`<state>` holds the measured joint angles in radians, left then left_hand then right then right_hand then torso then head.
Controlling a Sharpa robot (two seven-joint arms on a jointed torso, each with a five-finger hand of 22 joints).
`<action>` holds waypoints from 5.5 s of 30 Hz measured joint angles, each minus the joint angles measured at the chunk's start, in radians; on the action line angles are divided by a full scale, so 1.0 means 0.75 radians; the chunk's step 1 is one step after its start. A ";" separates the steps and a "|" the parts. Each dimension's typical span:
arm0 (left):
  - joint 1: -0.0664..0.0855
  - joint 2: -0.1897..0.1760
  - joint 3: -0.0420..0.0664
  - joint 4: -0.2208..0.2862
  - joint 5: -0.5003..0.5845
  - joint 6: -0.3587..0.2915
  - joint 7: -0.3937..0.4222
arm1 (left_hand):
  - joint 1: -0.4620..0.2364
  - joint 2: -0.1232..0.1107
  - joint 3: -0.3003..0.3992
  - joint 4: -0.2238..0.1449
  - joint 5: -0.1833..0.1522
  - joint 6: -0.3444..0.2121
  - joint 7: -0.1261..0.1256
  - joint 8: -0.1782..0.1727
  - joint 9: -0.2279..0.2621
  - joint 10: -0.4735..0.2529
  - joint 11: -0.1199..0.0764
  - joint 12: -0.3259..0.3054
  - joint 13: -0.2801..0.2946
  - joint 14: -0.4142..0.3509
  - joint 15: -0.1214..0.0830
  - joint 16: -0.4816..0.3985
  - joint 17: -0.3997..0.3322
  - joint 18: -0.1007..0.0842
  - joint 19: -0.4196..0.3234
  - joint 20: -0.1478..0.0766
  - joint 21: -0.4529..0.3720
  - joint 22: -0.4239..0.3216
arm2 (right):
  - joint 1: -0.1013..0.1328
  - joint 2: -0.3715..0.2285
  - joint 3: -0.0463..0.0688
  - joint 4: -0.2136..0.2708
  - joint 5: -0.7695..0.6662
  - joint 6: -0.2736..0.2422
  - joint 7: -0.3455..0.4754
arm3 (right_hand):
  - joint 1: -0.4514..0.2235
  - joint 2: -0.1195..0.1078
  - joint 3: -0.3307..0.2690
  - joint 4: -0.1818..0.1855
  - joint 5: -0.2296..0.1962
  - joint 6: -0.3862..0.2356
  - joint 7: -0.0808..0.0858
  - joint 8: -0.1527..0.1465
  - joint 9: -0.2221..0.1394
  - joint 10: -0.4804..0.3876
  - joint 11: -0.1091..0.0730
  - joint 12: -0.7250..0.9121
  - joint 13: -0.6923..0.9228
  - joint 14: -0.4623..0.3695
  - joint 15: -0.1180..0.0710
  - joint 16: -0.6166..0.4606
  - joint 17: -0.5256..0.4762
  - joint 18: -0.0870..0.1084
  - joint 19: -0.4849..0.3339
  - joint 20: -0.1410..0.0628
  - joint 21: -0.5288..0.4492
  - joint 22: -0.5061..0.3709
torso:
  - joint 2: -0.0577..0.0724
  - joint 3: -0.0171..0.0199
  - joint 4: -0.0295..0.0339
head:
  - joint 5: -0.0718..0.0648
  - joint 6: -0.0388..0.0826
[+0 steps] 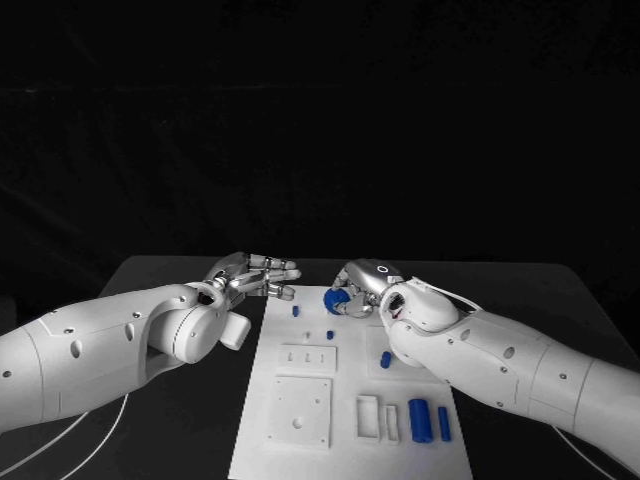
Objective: Assemble the parts on the task board
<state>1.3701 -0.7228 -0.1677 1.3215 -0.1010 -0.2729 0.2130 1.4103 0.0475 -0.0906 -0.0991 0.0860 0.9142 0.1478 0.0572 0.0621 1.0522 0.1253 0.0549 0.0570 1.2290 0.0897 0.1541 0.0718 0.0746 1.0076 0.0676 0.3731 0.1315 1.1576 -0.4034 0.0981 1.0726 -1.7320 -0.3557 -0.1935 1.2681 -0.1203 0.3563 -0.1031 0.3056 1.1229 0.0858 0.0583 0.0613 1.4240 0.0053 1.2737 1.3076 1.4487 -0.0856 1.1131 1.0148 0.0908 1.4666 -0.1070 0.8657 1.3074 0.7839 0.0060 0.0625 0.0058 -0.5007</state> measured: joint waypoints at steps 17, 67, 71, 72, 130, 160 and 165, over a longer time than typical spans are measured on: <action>0.000 0.016 0.000 -0.007 0.000 0.000 0.000 | 0.000 0.000 0.000 0.000 0.000 0.000 0.000 0.000 0.000 0.000 0.000 0.000 0.000 0.000 0.000 0.000 0.000 0.000 0.000 0.000 0.000 0.000 | -0.021 0.095 -0.018 -0.095 -0.042 0.000 -0.030 | 0.000 0.000 0.000 0.000 0.000 0.000 0.000 0.000 0.001 0.000 0.000 0.000 0.000 0.000 0.000 0.000 0.000 0.000 0.000 0.000 0.000 0.000 | 0.000 0.0019 -0.0006 | 0.011 -0.002; 0.000 0.028 0.000 -0.014 -0.001 0.001 0.000 | 0.000 0.000 0.000 0.000 0.000 -0.012 0.003 0.000 0.000 0.000 0.000 0.000 0.000 0.000 0.000 0.000 0.000 0.000 0.000 0.000 0.000 0.000 | -0.038 0.157 -0.019 -0.185 -0.025 -0.040 0.013 | -0.006 0.006 -0.024 -0.039 0.000 -0.010 -0.005 -0.001 0.003 -0.239 -0.037 -0.702 -0.479 -0.006 -0.004 -0.110 -0.086 -0.008 0.000 0.000 -0.147 0.000 | -0.001 0.0043 -0.0081 | 0.029 0.003; 0.000 0.028 0.000 -0.014 -0.001 0.000 0.000 | 0.000 0.000 0.000 0.000 0.000 -0.012 0.003 0.000 0.000 0.000 0.000 0.000 0.000 0.000 0.000 0.000 0.000 0.000 0.000 0.000 0.000 0.000 | -0.038 0.157 -0.019 -0.192 -0.010 -0.044 0.025 | -0.021 0.000 -0.022 -0.052 0.000 -0.025 0.001 0.000 0.004 -0.244 -0.046 -0.922 -0.735 -0.006 -0.004 -0.122 -0.096 -0.008 0.000 0.000 -0.165 0.000 | -0.001 0.0046 -0.0077 | 0.029 0.003; 0.000 0.028 0.000 -0.014 -0.001 0.000 0.000 | 0.000 0.000 0.000 0.000 0.000 -0.012 0.003 0.000 0.000 0.000 0.000 0.000 0.000 0.000 0.000 0.000 0.000 0.000 0.000 0.000 0.000 0.000 | -0.038 0.157 -0.019 -0.193 -0.007 -0.045 0.027 | -0.022 0.001 -0.027 -0.059 0.000 -0.025 0.001 -0.001 0.003 -0.224 -0.045 -0.977 -0.821 -0.006 -0.004 -0.124 -0.097 -0.008 0.000 0.000 -0.165 0.000 | -0.001 0.0046 -0.0077 | 0.029 0.003; 0.000 0.024 0.000 -0.020 -0.002 0.001 -0.004 | 0.000 0.000 0.000 0.000 0.000 -0.016 0.007 0.000 -0.001 -0.005 0.005 0.000 0.000 0.000 0.000 0.000 0.000 0.000 0.000 0.000 0.000 -0.001 | -0.053 0.139 -0.022 -0.116 0.035 -0.053 0.065 | -0.031 0.010 -0.072 -0.080 0.021 -0.051 0.003 0.012 0.004 -0.157 0.010 -1.462 -1.642 -0.012 0.017 -0.137 -0.122 0.027 0.000 0.015 -0.196 -0.007 | -0.001 0.0043 -0.0075 | 0.029 -0.001; 0.000 0.008 0.000 -0.022 -0.002 0.000 -0.003 | 0.000 0.000 0.000 0.000 0.000 -0.021 0.002 0.000 -0.001 -0.005 0.005 0.000 0.000 0.000 0.000 0.000 0.000 0.000 0.000 0.000 0.000 -0.002 | -0.030 -0.071 0.077 0.014 0.096 -0.056 0.066 | -0.004 0.008 -0.249 -0.057 0.052 -0.114 0.027 0.007 0.004 -0.340 -0.020 -0.495 -0.525 -0.010 0.004 -0.105 -0.108 0.023 0.000 0.000 -0.120 0.001 | -0.001 0.0046 -0.0104 | 0.026 0.011; 0.000 0.012 0.000 -0.027 -0.002 0.000 -0.003 | 0.000 0.000 0.000 0.000 0.000 -0.021 0.002 0.000 -0.001 -0.005 0.005 0.000 0.000 0.000 0.000 0.000 0.000 0.000 0.000 0.000 0.000 -0.002 | -0.029 -0.075 0.078 -0.008 0.106 0.011 0.053 | 0.009 0.006 -0.282 -0.024 0.052 -0.163 0.027 0.007 0.003 -0.293 -0.007 -0.331 -0.331 -0.007 0.007 -0.080 -0.086 0.022 0.000 0.015 -0.092 0.001 | -0.001 0.0052 -0.0073 | 0.027 0.010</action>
<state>1.3701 -0.7138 -0.1675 1.3016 -0.1029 -0.2728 0.2110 1.4103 0.0475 -0.0907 -0.0989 0.0860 0.8983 0.1496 0.0572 0.0615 1.0487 0.1289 0.0549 0.0570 1.2290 0.0897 0.1541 0.0719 0.0745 1.0076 0.0677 0.3731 0.1299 1.1362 -0.4599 0.1569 1.0669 -1.6528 -0.3472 -0.1539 1.2748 -0.1156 0.1444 -0.1211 0.3448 1.0010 0.1061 0.0637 0.0636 1.2044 0.0000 1.0258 1.0596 1.4435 -0.0804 1.0532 0.9506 0.1076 1.4665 -0.0960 0.7965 1.3080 0.7835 0.0100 0.0570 0.0264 -0.4930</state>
